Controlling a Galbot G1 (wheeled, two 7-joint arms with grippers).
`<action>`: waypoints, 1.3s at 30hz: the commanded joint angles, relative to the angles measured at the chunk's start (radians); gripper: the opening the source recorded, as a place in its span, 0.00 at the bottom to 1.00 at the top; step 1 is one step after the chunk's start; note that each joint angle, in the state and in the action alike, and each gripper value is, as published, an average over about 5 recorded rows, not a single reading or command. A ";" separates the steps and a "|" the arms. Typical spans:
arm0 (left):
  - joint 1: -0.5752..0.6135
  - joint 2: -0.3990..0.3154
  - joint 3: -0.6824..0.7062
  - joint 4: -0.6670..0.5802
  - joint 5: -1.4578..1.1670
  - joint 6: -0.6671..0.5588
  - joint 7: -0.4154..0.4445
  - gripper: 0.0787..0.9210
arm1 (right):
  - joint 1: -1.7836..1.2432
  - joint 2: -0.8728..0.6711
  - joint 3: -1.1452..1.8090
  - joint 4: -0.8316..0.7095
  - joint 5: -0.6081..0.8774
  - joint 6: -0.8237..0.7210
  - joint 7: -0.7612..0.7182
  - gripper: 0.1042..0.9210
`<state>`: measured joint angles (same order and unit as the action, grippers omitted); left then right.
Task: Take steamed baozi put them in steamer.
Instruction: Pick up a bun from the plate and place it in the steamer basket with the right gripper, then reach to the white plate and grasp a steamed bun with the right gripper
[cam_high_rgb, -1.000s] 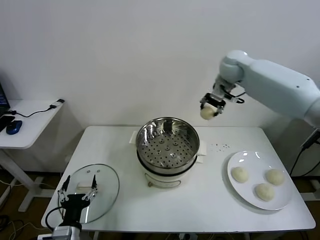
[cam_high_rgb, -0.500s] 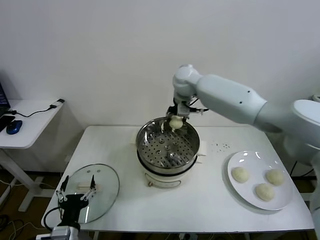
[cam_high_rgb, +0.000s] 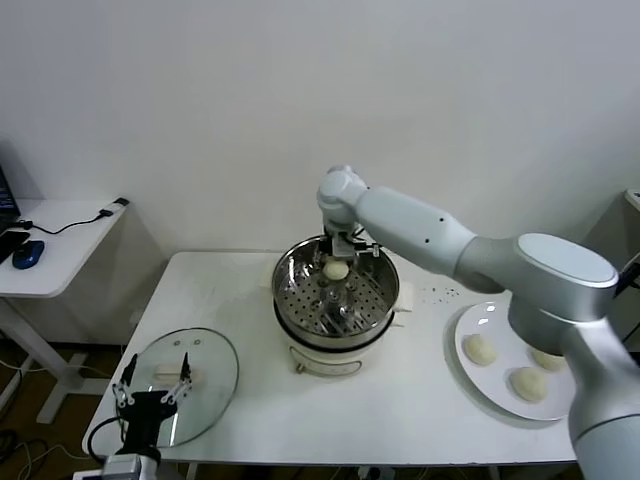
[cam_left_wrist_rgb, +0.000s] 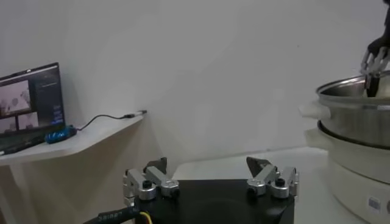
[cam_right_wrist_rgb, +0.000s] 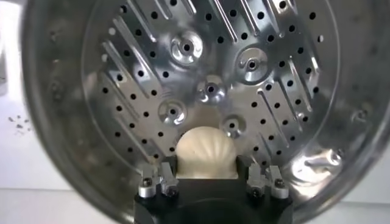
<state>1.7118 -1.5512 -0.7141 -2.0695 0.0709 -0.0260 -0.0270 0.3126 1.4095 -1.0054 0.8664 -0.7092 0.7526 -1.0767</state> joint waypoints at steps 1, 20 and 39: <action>0.002 -0.003 0.005 -0.002 0.004 0.001 -0.001 0.88 | -0.030 0.023 0.022 -0.033 -0.047 -0.001 0.009 0.71; 0.018 0.002 0.008 -0.022 -0.002 -0.002 -0.009 0.88 | 0.468 -0.469 -0.378 0.399 0.883 -0.560 -0.018 0.88; 0.026 0.005 0.021 -0.040 -0.003 -0.001 -0.008 0.88 | 0.215 -0.963 -0.434 0.484 1.142 -1.082 0.031 0.88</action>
<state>1.7375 -1.5486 -0.6937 -2.1061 0.0674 -0.0284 -0.0358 0.6840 0.6701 -1.4409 1.3001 0.3668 -0.1361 -1.0428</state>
